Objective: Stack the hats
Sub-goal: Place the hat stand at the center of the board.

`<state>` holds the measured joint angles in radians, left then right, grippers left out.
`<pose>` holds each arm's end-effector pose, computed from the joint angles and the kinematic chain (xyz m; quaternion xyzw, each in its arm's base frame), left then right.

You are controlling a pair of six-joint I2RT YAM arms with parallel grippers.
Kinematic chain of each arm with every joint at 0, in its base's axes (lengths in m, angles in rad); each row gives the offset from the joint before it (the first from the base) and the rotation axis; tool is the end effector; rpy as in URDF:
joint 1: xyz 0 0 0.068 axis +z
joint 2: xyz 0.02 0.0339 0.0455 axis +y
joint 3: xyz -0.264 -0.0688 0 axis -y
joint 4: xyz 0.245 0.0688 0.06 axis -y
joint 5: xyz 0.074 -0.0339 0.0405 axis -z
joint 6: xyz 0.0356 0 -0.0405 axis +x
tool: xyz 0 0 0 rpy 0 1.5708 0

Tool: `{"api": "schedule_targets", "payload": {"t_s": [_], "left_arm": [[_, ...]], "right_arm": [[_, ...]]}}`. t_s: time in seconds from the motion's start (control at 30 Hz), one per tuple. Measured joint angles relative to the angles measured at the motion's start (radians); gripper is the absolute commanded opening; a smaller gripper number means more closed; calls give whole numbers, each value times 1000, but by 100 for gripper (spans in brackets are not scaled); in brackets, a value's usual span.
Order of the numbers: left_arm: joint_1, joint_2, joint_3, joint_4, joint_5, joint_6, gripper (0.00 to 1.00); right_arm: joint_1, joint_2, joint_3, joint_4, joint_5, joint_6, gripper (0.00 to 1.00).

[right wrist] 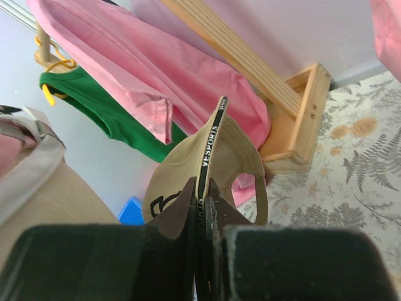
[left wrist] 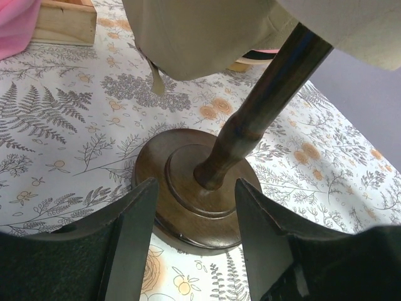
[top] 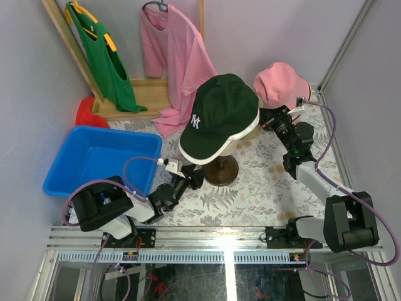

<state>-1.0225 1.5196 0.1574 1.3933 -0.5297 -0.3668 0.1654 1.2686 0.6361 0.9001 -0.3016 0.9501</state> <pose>0.1303 -0.1789 0.1531 0.0384 0.6965 -0.3036 0.6490 0.2731 0.0563 0.2977 0.1189 0.5997 0.4934 0.6187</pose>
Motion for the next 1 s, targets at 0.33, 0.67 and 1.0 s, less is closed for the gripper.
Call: {"api": "schedule_targets", "payload": {"t_s": [0.33,0.67,1.0], "left_arm": [[-14,-3,5,-10,-10,-3,51],[-38,-113,5,-96,-37,-22,51],[-123,-476,7,-469,-121,-98,47]], "right_arm": [[-5,-153,-43,-162,49,-101,0],[-17,-360,-121,-349,105,-139,0],[-18,-716,-52,-806,250,-201,0]]}}
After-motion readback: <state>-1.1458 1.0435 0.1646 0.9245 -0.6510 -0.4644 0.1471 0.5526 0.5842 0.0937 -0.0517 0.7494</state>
